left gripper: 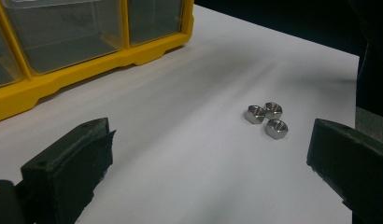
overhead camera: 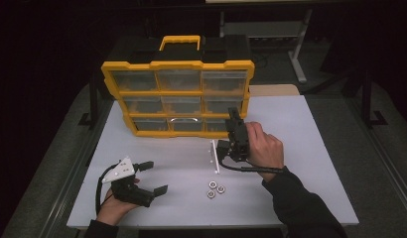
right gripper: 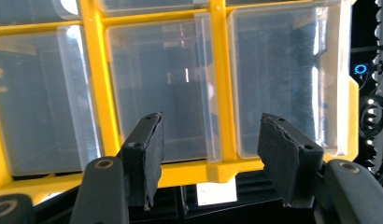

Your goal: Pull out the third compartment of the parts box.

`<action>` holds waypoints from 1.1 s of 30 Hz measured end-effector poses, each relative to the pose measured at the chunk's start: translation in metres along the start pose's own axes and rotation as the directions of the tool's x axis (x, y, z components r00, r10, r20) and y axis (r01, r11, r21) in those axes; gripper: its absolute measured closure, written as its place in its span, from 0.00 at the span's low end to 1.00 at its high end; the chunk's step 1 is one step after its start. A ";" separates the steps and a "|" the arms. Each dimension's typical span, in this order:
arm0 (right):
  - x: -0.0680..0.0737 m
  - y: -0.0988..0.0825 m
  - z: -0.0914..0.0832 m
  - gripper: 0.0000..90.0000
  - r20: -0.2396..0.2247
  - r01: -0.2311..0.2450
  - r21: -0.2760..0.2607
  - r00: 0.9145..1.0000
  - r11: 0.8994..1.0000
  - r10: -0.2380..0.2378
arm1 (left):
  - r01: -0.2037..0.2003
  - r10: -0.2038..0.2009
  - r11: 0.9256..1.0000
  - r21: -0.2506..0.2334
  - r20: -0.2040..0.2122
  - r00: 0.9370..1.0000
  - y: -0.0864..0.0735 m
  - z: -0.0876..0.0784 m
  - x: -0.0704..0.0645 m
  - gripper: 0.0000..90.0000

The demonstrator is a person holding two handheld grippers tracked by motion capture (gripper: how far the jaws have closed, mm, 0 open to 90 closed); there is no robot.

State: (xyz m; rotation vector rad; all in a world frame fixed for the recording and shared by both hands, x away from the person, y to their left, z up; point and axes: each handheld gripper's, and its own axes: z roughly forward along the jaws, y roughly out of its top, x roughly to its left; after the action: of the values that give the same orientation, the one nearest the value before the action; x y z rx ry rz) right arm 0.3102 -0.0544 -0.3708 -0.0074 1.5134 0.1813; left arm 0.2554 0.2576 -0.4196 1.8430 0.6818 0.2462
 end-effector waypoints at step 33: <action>-0.033 0.013 0.016 0.52 0.122 -0.009 0.030 0.993 1.000 0.005 | -0.011 0.011 1.000 -0.006 0.000 1.000 0.000 -0.001 0.001 0.00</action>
State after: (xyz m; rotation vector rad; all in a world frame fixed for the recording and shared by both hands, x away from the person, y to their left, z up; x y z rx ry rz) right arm 0.3230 -0.0437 -0.3354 0.0329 1.3946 0.1611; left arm 0.2557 0.2587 -0.4189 1.8413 0.6708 0.2556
